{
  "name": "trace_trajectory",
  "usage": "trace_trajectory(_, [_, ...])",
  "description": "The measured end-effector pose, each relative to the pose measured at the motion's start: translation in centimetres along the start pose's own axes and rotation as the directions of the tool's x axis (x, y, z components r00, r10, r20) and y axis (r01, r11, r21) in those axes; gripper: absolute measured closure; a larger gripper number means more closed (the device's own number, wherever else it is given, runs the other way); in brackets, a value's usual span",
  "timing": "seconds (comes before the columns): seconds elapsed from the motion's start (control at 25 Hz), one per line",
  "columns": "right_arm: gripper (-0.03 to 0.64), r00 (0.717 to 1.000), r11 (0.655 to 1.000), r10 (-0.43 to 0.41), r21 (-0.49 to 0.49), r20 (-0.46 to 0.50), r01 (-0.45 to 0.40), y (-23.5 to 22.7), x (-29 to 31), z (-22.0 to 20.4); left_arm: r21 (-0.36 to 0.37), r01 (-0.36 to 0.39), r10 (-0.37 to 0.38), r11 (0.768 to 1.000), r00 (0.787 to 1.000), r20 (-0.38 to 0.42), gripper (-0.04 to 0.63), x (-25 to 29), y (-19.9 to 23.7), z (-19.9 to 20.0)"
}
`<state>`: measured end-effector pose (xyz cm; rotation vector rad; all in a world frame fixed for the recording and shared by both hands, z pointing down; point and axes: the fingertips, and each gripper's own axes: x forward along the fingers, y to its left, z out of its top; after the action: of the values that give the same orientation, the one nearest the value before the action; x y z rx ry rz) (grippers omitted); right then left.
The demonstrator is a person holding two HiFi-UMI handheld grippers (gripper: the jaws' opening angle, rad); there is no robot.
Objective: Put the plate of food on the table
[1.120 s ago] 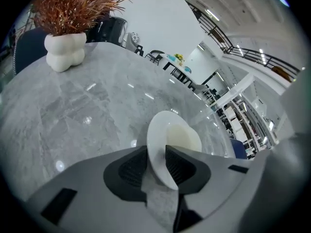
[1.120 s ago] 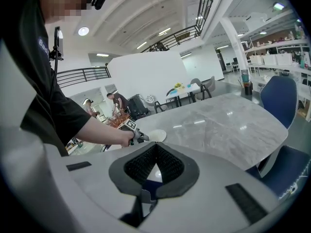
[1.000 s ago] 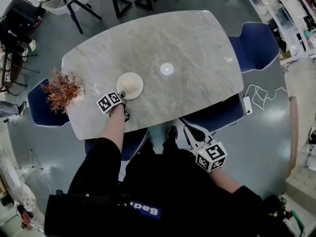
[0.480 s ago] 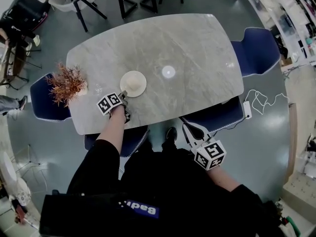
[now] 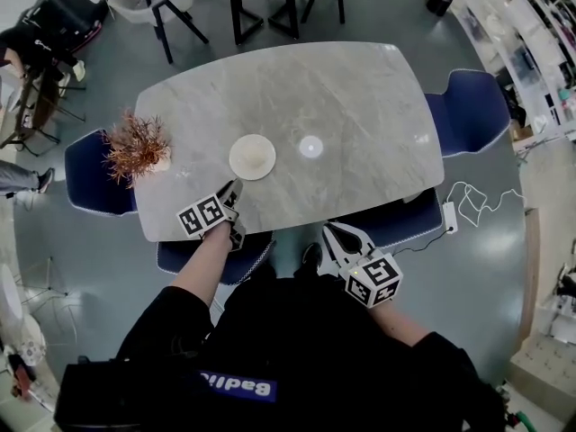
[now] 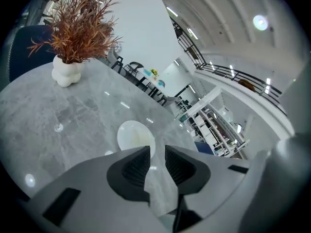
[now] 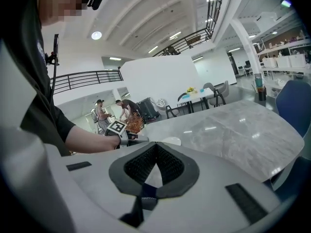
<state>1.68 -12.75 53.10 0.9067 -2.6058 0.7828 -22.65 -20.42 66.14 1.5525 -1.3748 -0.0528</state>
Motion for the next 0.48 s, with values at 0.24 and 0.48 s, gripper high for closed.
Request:
trace_trajectory(0.24, [0.606,0.999,0.998,0.053,-0.038,0.006,-0.053,1.8,1.6,1.0,-0.013,0.131,-0.131,0.991,0.991,0.018,0.497,-5.1,-4.3,-1.8])
trace_trajectory(0.48, [0.606,0.993,0.989,0.117,-0.090,-0.003,-0.117,3.9,2.9,1.9,0.152,0.258,-0.255,0.954,0.966,-0.039,0.499,-8.9,-8.8,-4.4])
